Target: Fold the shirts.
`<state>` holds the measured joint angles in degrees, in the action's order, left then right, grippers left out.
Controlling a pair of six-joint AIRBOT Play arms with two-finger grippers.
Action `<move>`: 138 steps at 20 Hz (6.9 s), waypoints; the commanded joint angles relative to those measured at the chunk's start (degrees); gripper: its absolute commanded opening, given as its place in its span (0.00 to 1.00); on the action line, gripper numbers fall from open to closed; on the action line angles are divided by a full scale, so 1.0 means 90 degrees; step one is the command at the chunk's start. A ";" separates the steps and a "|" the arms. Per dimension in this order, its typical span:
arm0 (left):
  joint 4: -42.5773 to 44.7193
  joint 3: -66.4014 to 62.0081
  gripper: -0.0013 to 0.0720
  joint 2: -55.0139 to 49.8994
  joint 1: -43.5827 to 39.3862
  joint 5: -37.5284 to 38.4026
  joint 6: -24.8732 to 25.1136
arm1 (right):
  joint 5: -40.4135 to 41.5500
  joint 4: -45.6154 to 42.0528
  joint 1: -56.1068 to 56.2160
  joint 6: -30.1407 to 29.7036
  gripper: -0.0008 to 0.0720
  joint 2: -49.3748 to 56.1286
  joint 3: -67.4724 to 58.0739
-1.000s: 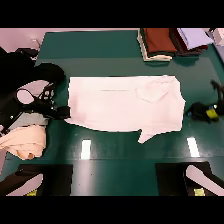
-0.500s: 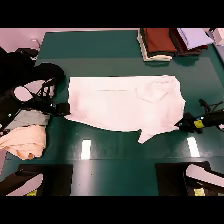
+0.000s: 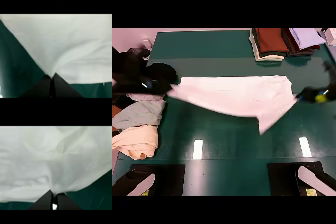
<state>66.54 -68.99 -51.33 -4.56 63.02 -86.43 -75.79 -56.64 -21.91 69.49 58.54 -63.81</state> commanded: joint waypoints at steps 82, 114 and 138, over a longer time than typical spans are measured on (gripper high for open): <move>-0.0903 0.3417 0.05 -0.0617 0.0240 0.0457 0.0663 | -0.1280 -0.2365 -0.0080 0.1124 0.59 -0.0537 0.1819; -0.0034 0.2781 0.05 0.0767 0.0240 0.0697 0.0163 | -0.1406 -0.2837 0.0675 0.0996 0.03 -0.0930 0.1095; -0.0095 -0.1681 0.05 -0.4170 0.0238 0.0175 0.0325 | -0.0843 -0.0882 0.0032 0.0593 0.66 0.4010 -0.3330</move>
<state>65.89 -80.77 -88.64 -2.44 58.22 -83.92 -81.60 -69.60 -16.53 77.08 95.48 -96.03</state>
